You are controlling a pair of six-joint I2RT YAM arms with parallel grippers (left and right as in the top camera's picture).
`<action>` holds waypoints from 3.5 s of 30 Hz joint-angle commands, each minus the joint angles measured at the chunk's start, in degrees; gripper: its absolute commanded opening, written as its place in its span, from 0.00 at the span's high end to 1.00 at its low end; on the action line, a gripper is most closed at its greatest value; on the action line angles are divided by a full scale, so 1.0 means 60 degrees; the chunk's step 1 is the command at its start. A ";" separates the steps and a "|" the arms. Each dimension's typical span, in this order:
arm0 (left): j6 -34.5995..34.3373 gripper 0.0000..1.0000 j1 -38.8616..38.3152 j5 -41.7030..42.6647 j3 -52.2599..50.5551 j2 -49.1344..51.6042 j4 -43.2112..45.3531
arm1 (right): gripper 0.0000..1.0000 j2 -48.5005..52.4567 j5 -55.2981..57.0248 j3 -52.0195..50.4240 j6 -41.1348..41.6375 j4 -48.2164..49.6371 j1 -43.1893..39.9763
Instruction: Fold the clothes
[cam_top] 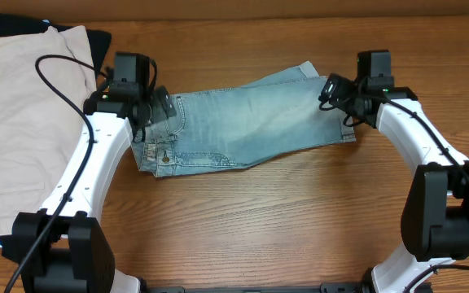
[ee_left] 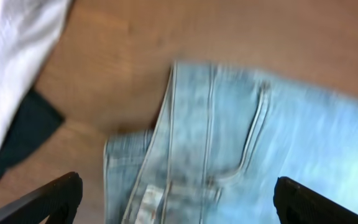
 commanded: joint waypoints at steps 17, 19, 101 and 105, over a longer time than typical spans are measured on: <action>0.0750 0.00 0.1206 0.2233 -0.0138 0.1359 -0.1341 | 0.00 -0.0244 -0.1687 0.0900 -0.1617 -0.2404 0.0051; 0.0761 0.00 0.1453 0.2433 -0.0142 0.1647 -0.1643 | 0.00 -0.0244 -0.1687 0.1169 -0.1807 -0.2794 0.0066; 0.2397 0.89 -0.1359 0.2488 0.6612 0.2758 -0.3803 | 0.96 0.2619 -0.3322 0.1206 0.2218 -0.0612 0.2284; 0.1832 0.88 -0.1942 0.2663 0.6612 0.3442 -0.3337 | 0.96 0.2619 -0.3326 0.1206 0.2218 -0.0616 0.2233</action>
